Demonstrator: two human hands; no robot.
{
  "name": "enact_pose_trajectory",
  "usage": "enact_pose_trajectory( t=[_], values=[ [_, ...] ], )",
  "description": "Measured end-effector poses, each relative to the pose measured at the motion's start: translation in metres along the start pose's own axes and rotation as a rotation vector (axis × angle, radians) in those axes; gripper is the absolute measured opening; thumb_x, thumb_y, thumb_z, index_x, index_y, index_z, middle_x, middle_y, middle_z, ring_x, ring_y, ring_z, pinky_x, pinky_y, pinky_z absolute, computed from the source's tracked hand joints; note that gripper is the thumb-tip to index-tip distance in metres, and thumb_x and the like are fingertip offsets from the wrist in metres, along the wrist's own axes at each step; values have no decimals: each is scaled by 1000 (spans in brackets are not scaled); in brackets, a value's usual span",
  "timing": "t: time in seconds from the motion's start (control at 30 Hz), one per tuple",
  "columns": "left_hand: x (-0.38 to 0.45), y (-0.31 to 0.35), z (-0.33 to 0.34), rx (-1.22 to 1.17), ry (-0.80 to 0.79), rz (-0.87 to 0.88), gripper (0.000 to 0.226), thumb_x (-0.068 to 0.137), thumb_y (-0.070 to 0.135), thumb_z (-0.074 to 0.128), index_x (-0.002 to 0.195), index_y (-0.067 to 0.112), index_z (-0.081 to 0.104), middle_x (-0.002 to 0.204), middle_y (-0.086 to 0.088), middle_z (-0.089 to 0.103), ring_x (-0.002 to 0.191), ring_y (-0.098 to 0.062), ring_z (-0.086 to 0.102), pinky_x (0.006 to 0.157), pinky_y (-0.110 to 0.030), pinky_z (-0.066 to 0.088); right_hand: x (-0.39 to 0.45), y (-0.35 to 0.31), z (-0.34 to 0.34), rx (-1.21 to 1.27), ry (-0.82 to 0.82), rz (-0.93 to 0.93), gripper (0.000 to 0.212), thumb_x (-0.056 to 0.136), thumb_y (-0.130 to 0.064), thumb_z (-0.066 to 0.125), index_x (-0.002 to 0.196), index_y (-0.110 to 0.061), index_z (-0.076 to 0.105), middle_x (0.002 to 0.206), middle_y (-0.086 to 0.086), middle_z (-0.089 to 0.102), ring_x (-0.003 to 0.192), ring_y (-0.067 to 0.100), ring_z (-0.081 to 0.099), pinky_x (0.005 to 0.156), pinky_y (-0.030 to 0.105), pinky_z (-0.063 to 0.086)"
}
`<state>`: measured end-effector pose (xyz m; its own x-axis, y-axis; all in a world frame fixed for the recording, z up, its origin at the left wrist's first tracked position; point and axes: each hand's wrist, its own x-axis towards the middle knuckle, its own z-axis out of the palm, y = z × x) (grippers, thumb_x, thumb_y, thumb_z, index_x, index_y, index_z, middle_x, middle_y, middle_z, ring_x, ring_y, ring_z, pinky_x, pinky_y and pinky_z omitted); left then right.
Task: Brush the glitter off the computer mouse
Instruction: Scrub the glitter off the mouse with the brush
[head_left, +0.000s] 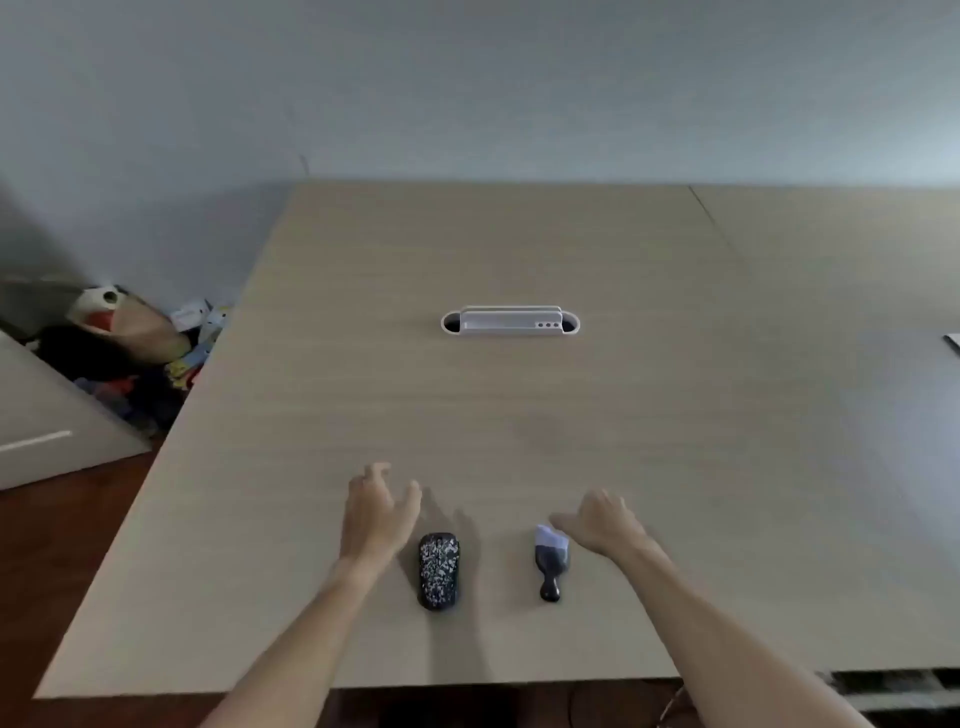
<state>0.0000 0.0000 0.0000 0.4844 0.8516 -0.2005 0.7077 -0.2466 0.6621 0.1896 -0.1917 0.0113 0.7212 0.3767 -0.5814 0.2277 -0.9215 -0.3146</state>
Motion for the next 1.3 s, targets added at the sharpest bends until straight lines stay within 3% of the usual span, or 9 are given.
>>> enact_pose_trajectory(
  t=[0.2, 0.3, 0.4, 0.5, 0.6, 0.8, 0.9, 1.1, 1.3],
  values=[
    [-72, -41, 41, -97, -23, -219, 68, 74, 45, 71, 126, 12, 45, 123, -10, 52, 118, -26, 48, 99, -37, 41, -23, 21, 68, 47, -51, 131, 42, 66, -57, 65, 72, -16, 57, 73, -2, 59, 66, 20, 57, 54, 28, 39],
    [-89, -44, 60, -45, -22, -239, 89, 61, 58, 75, 129, 12, 41, 126, -8, 51, 121, -26, 47, 100, -40, 44, -29, 24, 87, 53, 33, 120, 42, 73, -46, 67, 97, -12, 61, 85, 1, 59, 82, 27, 63, 63, 31, 45],
    [-94, -42, 71, 29, -1, -207, 100, 54, 66, 77, 128, 10, 40, 123, -8, 52, 117, -28, 49, 95, -40, 47, -30, 25, 95, 56, 77, 73, 25, 85, -27, 54, 101, -8, 56, 93, 7, 61, 95, 34, 64, 70, 35, 47],
    [-89, -44, 76, 67, 32, -166, 91, 58, 62, 79, 123, 9, 44, 117, -9, 55, 111, -29, 52, 91, -40, 48, -25, 25, 90, 77, 100, -15, 10, 90, -20, 47, 87, -11, 50, 84, 5, 53, 80, 33, 55, 65, 34, 39],
    [-84, -47, 75, 121, 29, -102, 75, 64, 51, 79, 118, 8, 49, 111, -10, 59, 106, -29, 55, 87, -38, 49, -18, 20, 82, 122, 129, -160, 26, 93, -16, 43, 68, -21, 41, 67, -1, 50, 67, 27, 49, 57, 35, 34],
    [-73, -54, 73, 254, -40, 8, 48, 69, 32, 67, 111, 12, 53, 106, -5, 57, 103, -28, 53, 87, -35, 48, -11, -3, 63, 134, 110, -301, 21, 98, -18, 43, 81, -9, 49, 73, 5, 54, 68, 27, 45, 56, 36, 28],
    [-65, -61, 71, 287, -69, 76, 49, 70, 28, 66, 115, 15, 53, 113, -3, 55, 109, -26, 50, 92, -35, 47, -16, -20, 64, 82, 11, -373, 29, 97, -28, 49, 81, -4, 56, 75, 7, 55, 72, 26, 45, 61, 35, 28],
    [-55, -63, 64, 257, -157, 139, 42, 67, 19, 63, 107, 18, 53, 109, 2, 55, 106, -25, 51, 90, -32, 45, -30, -42, 83, 91, -126, -469, 42, 86, -26, 59, 69, 11, 50, 62, 9, 37, 60, 20, 30, 46, 28, 22],
    [-53, -64, 63, 244, -172, 142, 50, 67, 20, 66, 115, 20, 54, 113, 3, 56, 110, -24, 50, 94, -33, 44, -24, -32, 83, 35, -12, -381, 40, 87, -20, 54, 55, -8, 34, 59, 14, 31, 63, 27, 28, 45, 29, 21]
  ],
)
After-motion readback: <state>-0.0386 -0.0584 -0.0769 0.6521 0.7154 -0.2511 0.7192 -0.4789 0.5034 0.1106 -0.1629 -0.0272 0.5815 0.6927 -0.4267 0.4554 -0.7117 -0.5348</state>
